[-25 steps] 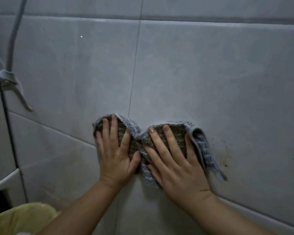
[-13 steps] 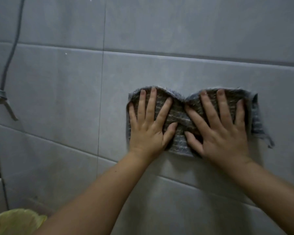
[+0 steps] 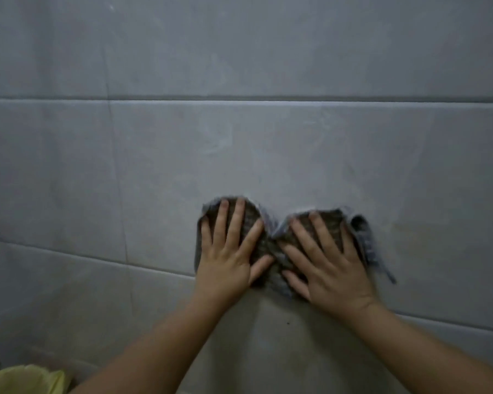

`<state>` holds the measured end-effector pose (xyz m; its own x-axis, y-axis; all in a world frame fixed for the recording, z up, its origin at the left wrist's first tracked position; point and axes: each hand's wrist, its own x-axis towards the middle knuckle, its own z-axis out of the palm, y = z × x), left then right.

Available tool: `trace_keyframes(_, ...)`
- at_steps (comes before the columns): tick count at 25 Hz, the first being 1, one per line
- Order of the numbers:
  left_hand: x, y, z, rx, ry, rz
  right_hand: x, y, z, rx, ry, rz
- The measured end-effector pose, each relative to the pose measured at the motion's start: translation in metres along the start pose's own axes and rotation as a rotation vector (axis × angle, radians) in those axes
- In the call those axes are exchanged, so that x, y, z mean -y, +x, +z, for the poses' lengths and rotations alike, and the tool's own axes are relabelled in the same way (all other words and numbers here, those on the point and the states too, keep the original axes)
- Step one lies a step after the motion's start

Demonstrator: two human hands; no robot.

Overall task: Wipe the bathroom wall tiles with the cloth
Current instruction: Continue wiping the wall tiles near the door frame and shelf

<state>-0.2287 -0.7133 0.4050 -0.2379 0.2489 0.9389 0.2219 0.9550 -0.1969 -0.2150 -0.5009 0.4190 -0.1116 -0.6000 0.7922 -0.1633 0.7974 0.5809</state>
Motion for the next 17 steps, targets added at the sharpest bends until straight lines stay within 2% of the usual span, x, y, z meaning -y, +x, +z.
trace_keyframes(3,-0.023,0.054,-0.006,-0.045,-0.029,-0.121,-0.041,0.017,-0.011,-0.056,-0.057,0.180)
trace_keyframes(6,-0.053,0.042,0.000,-0.022,-0.032,-0.131,-0.057,-0.007,-0.018,-0.034,-0.099,0.236)
trace_keyframes(12,-0.099,-0.030,0.018,0.071,-0.031,-0.013,-0.038,-0.104,-0.017,0.102,-0.065,0.153)
trace_keyframes(15,-0.108,-0.022,0.015,0.047,-0.050,0.021,-0.061,-0.102,-0.024,0.083,-0.043,0.058)
trace_keyframes(17,-0.119,0.009,0.010,0.008,-0.076,0.038,-0.091,-0.087,-0.029,0.035,-0.029,0.067)
